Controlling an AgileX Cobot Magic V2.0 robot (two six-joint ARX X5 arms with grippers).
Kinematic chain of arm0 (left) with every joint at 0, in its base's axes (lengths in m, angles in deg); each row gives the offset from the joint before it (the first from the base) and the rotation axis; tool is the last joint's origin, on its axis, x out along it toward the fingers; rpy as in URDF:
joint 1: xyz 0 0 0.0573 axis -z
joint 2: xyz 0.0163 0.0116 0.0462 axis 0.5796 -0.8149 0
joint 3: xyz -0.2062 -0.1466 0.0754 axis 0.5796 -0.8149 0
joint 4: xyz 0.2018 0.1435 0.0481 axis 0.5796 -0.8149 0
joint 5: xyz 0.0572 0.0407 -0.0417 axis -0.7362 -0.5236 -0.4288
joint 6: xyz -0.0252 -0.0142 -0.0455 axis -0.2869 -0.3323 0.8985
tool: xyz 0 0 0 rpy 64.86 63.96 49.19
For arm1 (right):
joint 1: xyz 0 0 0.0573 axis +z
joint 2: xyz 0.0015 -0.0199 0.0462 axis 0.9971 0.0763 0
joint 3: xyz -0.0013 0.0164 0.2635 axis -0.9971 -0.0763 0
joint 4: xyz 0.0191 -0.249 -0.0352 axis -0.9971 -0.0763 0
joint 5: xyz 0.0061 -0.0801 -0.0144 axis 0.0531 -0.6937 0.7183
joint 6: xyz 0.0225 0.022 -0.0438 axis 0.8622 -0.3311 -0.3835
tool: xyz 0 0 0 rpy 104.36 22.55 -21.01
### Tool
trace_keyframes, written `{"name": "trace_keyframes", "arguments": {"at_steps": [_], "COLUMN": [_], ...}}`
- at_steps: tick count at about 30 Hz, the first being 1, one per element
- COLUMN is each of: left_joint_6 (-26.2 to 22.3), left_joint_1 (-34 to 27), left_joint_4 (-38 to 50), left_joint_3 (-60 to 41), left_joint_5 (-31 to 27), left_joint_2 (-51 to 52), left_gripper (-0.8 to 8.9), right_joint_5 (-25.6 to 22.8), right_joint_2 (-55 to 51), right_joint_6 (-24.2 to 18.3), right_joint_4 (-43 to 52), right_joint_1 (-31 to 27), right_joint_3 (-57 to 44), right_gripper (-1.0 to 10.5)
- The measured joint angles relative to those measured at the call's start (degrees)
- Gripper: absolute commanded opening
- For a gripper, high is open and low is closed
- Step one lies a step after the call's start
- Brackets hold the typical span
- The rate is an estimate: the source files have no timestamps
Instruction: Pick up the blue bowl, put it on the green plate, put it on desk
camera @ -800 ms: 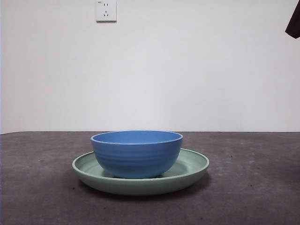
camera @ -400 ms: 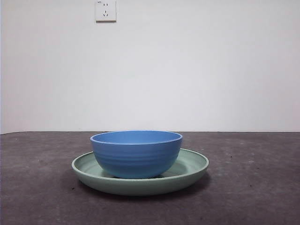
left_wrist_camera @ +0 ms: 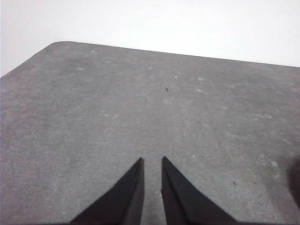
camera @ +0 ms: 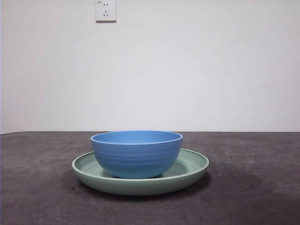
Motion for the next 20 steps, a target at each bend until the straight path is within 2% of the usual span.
{"name": "trace_keyframes", "arguments": {"at_steps": [4, 9, 15, 20], "left_joint_6": [0.0, 0.0, 0.0, 0.0], "left_joint_1": [0.0, 0.0, 0.0, 0.0], "left_joint_4": [0.0, 0.0, 0.0, 0.0], "left_joint_3": [0.0, 0.0, 0.0, 0.0], "left_joint_5": [0.0, 0.0, 0.0, 0.0], "left_joint_2": [0.0, 0.0, 0.0, 0.0], "left_gripper": [0.6, 0.6, 0.6, 0.6], "right_joint_5": [-1.7, -2.9, -4.5, -5.6], "right_joint_2": [-6.6, -10.4, -10.4, -10.4], "right_joint_6": [-0.2, -0.2, -1.7, -3.3], "right_joint_4": [3.8, 4.1, -5.6, -6.1], "right_joint_1": [-1.8, -1.9, -1.9, -2.0], "right_joint_3": [-7.2, -13.4, -14.1, -14.1], "right_gripper": [0.2, 0.2, 0.2, 0.2]}}
